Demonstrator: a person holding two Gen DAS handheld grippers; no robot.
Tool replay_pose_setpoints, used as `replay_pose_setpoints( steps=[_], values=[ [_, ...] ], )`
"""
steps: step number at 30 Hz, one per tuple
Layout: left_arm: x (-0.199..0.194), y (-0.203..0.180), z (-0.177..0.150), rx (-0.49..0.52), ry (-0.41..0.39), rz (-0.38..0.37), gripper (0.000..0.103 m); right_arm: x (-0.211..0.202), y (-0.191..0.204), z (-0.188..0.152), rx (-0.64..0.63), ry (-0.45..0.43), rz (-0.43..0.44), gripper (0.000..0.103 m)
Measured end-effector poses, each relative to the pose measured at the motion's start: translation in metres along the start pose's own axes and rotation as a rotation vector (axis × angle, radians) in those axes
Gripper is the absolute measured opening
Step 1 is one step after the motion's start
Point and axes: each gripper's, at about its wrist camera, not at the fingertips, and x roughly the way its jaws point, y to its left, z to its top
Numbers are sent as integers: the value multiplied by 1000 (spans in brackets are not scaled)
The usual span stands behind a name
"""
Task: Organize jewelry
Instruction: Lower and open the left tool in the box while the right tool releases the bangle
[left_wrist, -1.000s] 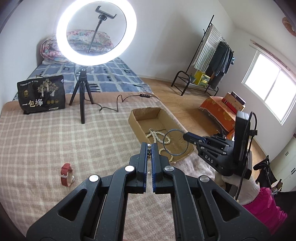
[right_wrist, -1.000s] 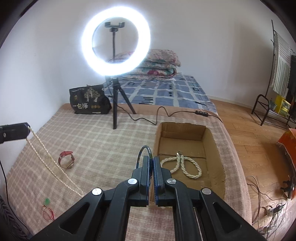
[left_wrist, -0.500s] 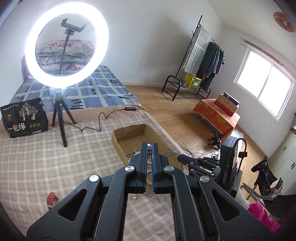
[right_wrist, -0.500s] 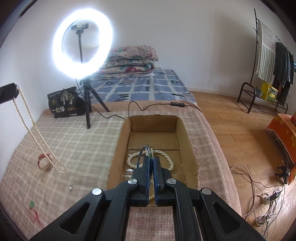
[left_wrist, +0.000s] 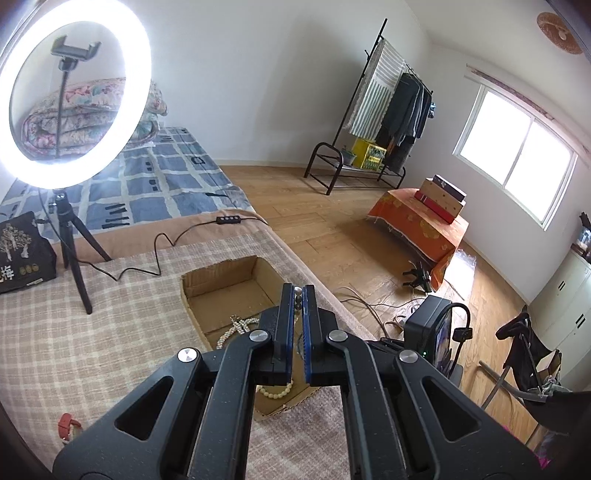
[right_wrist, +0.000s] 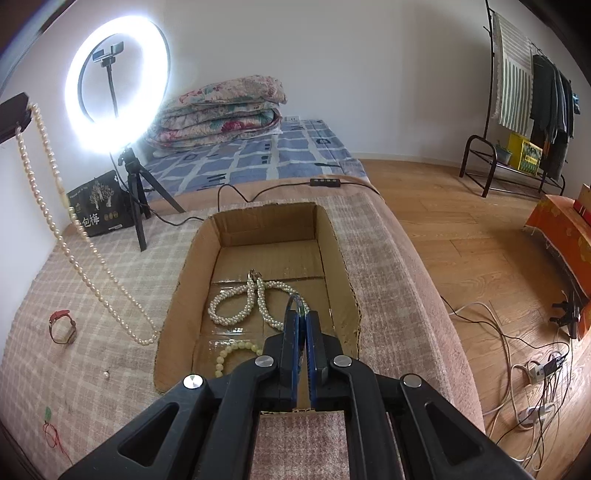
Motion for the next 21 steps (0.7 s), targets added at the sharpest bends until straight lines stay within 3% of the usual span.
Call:
replay_pose_setpoints(
  steps=[11,21],
  values=[
    [63,12,-15,-18,91,54,1,17,-3,-5,3,39,14,1],
    [86,23,-27,-3,146,99,1,24,-1,-7,-8,60,19,4]
  ],
)
